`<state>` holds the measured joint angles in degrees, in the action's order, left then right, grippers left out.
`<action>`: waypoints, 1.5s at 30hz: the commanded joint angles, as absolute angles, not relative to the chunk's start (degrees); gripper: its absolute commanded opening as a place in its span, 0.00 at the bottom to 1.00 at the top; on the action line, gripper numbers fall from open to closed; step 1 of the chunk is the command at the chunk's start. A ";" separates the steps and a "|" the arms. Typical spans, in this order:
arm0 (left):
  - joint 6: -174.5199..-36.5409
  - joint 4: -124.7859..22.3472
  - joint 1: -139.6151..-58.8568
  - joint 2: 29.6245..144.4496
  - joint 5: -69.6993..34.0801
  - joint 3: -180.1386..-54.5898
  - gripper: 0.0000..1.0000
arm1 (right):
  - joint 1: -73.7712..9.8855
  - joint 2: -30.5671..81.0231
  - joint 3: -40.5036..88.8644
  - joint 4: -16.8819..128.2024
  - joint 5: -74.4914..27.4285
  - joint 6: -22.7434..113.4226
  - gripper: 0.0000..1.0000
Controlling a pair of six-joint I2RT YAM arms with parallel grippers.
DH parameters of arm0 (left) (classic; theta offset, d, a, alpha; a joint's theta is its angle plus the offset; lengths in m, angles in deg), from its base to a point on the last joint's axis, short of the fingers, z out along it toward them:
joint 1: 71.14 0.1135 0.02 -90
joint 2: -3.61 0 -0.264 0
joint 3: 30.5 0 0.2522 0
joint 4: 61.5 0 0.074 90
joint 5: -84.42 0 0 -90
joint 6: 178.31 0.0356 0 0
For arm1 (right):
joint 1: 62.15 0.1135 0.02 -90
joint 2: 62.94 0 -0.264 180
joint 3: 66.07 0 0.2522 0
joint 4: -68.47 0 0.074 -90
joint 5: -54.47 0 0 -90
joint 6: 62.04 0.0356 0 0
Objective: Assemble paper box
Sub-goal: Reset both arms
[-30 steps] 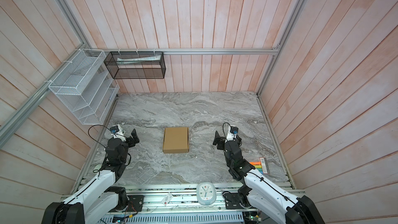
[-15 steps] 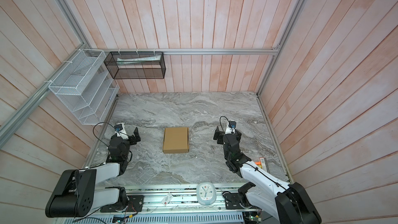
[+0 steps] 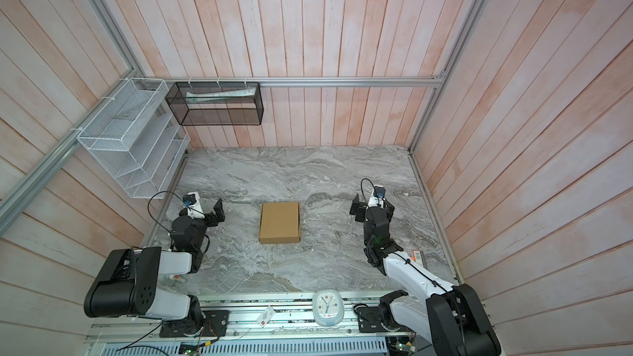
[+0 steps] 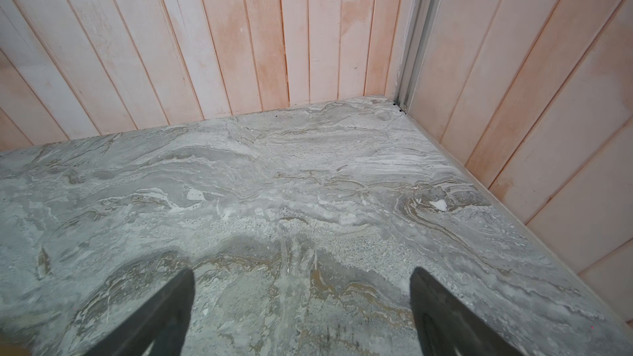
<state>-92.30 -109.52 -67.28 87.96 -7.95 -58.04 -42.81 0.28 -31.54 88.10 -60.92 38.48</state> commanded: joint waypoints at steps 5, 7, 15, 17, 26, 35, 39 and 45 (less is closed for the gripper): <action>-90.15 -114.14 -67.01 91.64 -13.29 -59.08 1.00 | -48.39 0.22 -34.01 93.03 -56.62 37.22 0.98; -90.00 -112.80 -67.01 91.63 -13.86 -59.69 1.00 | -49.25 0.39 -33.96 93.26 -56.15 36.41 0.98; -89.58 -111.02 -67.01 91.85 -15.12 -60.86 1.00 | -52.73 1.67 -34.77 96.45 -54.63 33.24 0.98; -89.56 -110.99 -67.01 91.85 -15.07 -60.91 1.00 | -53.56 1.82 -35.24 97.83 -54.24 32.27 0.98; -89.54 -110.97 -67.01 91.86 -14.82 -60.89 1.00 | -59.42 5.01 -38.33 106.93 -50.90 29.95 0.98; -89.41 -110.88 -67.09 91.85 -14.79 -60.94 1.00 | -63.55 12.39 -38.51 113.83 -46.56 31.74 0.98; -89.37 -110.84 -67.09 91.85 -14.73 -61.00 1.00 | -63.56 15.76 -38.06 116.55 -45.29 31.38 0.98; -89.36 -110.84 -67.13 91.87 -14.72 -60.97 1.00 | -63.55 19.33 -38.23 120.01 -45.04 31.82 0.98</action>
